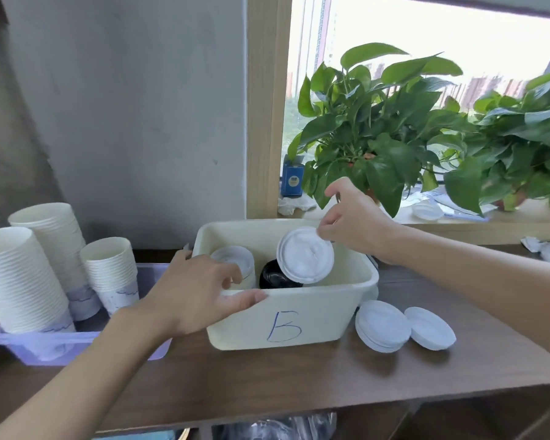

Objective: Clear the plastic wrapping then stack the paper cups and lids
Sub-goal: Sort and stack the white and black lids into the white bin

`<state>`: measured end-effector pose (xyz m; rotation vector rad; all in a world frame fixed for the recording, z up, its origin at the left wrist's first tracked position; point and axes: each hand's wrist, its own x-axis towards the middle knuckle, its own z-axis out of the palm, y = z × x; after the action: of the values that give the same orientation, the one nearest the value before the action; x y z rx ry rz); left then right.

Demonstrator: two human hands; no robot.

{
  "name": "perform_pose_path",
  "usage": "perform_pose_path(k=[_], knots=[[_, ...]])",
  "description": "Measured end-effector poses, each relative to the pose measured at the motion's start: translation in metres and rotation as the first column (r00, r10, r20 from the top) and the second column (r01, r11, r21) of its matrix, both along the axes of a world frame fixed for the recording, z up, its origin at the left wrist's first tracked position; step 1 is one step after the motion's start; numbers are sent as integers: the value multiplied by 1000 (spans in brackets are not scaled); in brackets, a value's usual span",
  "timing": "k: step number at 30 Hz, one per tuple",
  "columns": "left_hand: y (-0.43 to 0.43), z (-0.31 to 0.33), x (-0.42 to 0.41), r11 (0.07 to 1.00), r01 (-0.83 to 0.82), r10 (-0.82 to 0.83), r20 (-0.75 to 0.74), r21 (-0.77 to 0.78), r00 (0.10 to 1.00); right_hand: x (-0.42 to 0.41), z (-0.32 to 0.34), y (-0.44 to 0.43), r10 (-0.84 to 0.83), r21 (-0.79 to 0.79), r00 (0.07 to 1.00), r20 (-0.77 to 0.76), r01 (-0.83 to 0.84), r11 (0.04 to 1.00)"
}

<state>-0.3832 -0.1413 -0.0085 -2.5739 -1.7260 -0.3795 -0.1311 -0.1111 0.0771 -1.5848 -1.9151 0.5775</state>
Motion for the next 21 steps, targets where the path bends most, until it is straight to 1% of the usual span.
perform_pose_path(k=[4, 8, 9, 10, 11, 12, 13, 14, 15, 16, 17, 18, 19, 21], knots=[[16, 0, -3, 1000, -8, 7, -27, -12, 1000, -4, 4, -6, -45, 34, 991, -128, 49, 998], [25, 4, -6, 999, -52, 52, -42, 4, 998, -6, 7, -16, -59, 52, 982, -182, 69, 996], [22, 5, -5, 998, -48, 50, -61, 48, 997, -6, 7, -20, -60, 53, 980, -191, 72, 996], [17, 5, -4, 992, -25, 32, -55, 125, 998, -5, 6, -24, -64, 52, 978, -201, 76, 996], [9, 6, -1, 975, 9, -9, -1, 221, 1000, -5, 5, -27, -69, 48, 975, -213, 81, 996], [-1, 6, 4, 952, 21, -58, 112, 305, 992, -4, 4, -32, -74, 40, 971, -227, 85, 996], [-14, 7, 10, 944, 4, -103, 285, 329, 953, -3, 3, -37, -73, 30, 967, -244, 82, 996], [-28, 8, 18, 964, -20, -115, 482, 266, 868, -4, 0, -44, -66, 21, 963, -262, 74, 997], [-41, 10, 27, 991, -19, -73, 652, 134, 755, -4, -3, -50, -56, 12, 958, -282, 62, 998], [-53, 10, 38, 1000, 20, -4, 763, -11, 646, -4, -8, -58, -44, 3, 954, -298, 48, 999], [-64, 9, 47, 990, 72, 62, 817, -125, 574, -4, -13, -65, -32, -3, 950, -310, 33, 999], [-72, 5, 55, 970, 122, 113, 838, -208, 533, -4, -20, -72, -20, -8, 947, -321, 18, 1000], [-79, 0, 63, 950, 170, 145, 852, -263, 504, -5, -28, -79, -11, -14, 942, -334, 6, 1000], [-87, -13, 74, 919, 236, 184, 873, -316, 452, -3, -46, -90, -11, -40, 930, -367, -4, 999]])
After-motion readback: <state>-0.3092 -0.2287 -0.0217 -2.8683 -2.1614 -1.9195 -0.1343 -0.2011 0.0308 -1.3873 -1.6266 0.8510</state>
